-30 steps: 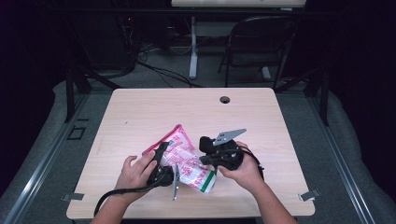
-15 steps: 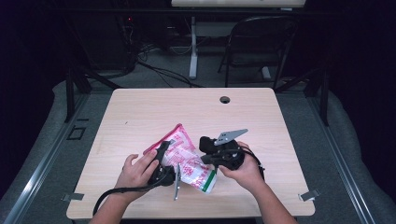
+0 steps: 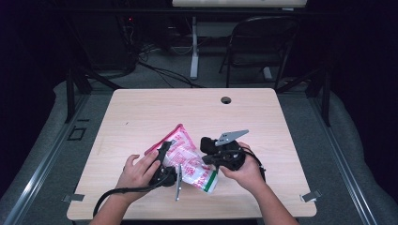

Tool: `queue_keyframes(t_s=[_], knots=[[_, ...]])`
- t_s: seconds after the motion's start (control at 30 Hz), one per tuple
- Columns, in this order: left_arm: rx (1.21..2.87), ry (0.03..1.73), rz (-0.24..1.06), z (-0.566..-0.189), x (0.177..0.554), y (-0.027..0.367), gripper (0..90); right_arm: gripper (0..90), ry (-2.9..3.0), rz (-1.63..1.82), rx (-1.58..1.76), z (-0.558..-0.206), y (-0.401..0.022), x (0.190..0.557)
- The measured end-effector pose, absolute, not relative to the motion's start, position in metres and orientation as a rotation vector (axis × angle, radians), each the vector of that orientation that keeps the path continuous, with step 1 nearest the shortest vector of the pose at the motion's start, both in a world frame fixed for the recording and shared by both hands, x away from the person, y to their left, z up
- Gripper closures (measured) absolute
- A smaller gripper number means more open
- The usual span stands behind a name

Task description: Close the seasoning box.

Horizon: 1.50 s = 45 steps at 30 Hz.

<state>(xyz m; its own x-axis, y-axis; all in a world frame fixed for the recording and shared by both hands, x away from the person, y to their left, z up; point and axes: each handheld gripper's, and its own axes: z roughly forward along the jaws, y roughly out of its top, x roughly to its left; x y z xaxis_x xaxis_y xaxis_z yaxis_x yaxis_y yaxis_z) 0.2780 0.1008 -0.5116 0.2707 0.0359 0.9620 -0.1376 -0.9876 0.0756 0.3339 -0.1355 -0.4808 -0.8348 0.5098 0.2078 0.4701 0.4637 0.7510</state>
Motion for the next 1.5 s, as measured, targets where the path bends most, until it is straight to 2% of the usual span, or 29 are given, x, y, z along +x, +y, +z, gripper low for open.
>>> queue_keyframes(t_s=[1.5], knots=[[2.402, -0.172, 1.870, -0.501, 0.275, 0.093, 59.6, 90.0, 2.641, 1.347, 0.902, -0.484, -0.137, 0.334]])
